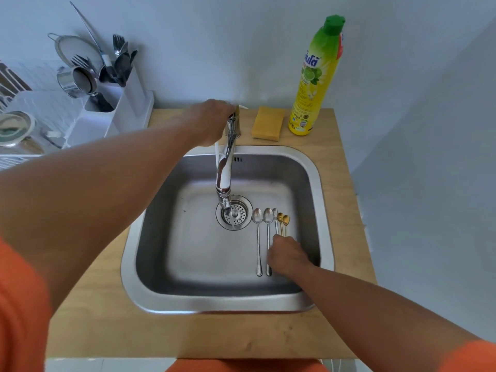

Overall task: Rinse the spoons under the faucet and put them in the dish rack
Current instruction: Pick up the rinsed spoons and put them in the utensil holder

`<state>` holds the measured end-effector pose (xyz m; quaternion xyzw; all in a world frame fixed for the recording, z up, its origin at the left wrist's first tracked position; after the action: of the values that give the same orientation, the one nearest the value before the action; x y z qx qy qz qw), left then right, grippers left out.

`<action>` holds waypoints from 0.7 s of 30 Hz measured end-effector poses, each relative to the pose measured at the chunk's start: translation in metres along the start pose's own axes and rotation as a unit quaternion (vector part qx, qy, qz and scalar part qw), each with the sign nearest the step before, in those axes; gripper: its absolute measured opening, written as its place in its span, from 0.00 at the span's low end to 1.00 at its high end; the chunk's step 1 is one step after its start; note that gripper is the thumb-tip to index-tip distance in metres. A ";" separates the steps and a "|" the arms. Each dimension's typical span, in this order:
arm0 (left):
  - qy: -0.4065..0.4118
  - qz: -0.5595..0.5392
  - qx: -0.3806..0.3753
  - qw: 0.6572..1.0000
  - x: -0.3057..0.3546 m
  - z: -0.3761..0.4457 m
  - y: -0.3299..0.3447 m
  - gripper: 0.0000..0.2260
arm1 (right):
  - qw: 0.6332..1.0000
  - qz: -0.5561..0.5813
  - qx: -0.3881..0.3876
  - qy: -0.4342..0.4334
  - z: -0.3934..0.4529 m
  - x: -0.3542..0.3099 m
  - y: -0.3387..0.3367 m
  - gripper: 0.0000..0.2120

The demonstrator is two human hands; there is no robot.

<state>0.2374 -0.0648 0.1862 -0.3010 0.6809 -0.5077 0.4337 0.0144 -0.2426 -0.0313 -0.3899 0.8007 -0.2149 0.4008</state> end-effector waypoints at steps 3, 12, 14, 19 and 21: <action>0.007 -0.013 0.008 1.000 -0.002 -0.005 0.005 0.31 | 1.000 0.005 -0.001 0.005 0.000 0.001 -0.001 0.01; -0.112 -0.244 0.099 0.958 -0.007 -0.049 0.045 0.25 | 0.999 0.029 -0.003 0.026 0.007 0.000 -0.004 0.03; -0.235 -0.325 0.128 0.907 -0.002 -0.079 0.076 0.15 | 0.999 0.036 -0.007 0.030 0.009 0.001 -0.003 0.03; -0.337 -0.387 -0.021 0.858 0.066 -0.133 0.165 0.08 | 0.999 0.032 0.002 0.043 0.010 0.008 -0.002 0.06; -0.313 -0.388 -0.095 0.862 0.101 -0.140 0.183 0.09 | 0.998 0.032 0.009 0.049 0.010 0.011 -0.003 0.08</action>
<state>0.0733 -0.0349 -0.0017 -0.7235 0.3824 -0.4466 0.3618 0.0198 -0.2537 -0.0409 -0.3490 0.8297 -0.2279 0.3713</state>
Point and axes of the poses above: each hand's wrist, its own z-axis towards the middle knuckle, its own y-axis out of the palm, x = y × z, the point moved 5 cm from there along z, towards the middle knuckle, and after that the axes turned 14 degrees about z, right-handed, at the moved point
